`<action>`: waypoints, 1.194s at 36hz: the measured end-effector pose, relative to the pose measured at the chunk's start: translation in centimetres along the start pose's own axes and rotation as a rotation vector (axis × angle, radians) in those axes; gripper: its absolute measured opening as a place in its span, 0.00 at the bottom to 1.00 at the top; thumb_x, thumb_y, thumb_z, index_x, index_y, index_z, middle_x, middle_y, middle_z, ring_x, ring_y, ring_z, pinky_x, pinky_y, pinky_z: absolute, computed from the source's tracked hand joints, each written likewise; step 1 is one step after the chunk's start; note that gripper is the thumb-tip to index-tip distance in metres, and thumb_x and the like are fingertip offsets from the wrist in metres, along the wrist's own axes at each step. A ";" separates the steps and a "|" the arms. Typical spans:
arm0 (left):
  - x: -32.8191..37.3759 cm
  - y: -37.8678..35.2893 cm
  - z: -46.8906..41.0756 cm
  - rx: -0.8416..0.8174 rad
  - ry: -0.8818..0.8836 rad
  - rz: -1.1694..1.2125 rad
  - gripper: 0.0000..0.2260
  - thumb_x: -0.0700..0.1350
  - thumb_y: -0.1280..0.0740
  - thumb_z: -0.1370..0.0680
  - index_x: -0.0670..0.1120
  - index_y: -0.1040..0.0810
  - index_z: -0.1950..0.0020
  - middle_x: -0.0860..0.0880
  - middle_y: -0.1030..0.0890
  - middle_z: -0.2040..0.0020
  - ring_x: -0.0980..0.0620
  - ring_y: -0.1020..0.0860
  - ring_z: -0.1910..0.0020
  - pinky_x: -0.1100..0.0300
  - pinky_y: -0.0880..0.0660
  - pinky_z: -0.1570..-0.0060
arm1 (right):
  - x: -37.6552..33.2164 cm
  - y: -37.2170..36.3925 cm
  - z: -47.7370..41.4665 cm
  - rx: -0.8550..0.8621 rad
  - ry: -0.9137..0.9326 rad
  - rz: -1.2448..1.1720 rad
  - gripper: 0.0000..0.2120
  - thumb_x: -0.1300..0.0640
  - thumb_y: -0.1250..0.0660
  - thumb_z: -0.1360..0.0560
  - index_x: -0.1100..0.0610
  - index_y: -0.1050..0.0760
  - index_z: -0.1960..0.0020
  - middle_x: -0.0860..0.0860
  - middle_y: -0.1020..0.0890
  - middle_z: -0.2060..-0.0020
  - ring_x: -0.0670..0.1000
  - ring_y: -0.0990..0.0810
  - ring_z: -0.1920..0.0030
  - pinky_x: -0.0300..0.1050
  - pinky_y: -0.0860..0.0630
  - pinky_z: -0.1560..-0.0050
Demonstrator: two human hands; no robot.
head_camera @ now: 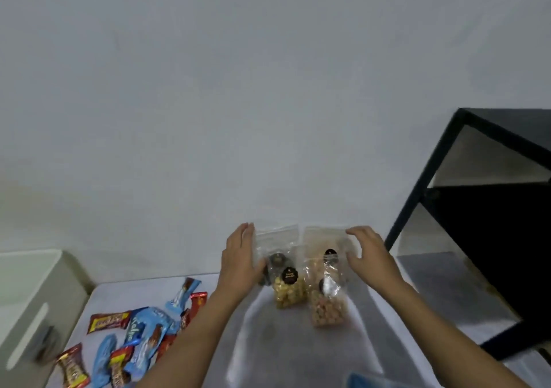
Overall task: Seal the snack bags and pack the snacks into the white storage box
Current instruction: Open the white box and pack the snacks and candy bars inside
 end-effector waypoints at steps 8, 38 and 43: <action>-0.4 -2.7 -1.5 0.124 0.046 -0.091 0.24 0.49 0.33 0.26 0.46 0.35 0.32 0.48 0.31 0.34 0.48 0.34 0.36 0.56 0.36 0.41 | 1.7 -3.0 -4.4 0.033 0.076 0.106 0.20 0.64 0.38 0.28 0.58 0.30 0.36 0.53 0.28 0.38 0.55 0.32 0.38 0.51 0.30 0.42; -1.6 21.7 -1.6 0.255 -0.159 0.107 0.08 0.49 0.36 0.22 0.50 0.18 0.48 0.55 0.17 0.57 0.55 0.21 0.57 0.57 0.24 0.56 | -18.6 4.0 -2.8 0.370 0.500 -0.407 0.06 0.64 0.35 0.27 0.54 0.27 0.60 0.42 0.27 0.62 0.35 0.27 0.59 0.27 0.34 0.62; -8.3 30.1 0.9 0.186 -0.191 0.151 0.05 0.48 0.36 0.22 0.52 0.20 0.54 0.56 0.19 0.63 0.56 0.20 0.63 0.53 0.22 0.56 | -29.0 -1.2 1.0 0.364 0.569 -0.543 0.03 0.59 0.37 0.29 0.56 0.28 0.62 0.43 0.25 0.63 0.38 0.26 0.60 0.31 0.34 0.63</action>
Point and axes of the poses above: each hand's wrist, its own z-axis away from the middle knuckle, its own y-axis out of the back of the hand, x = y × z, the point moved 1 cm from there along -z, towards the middle knuckle
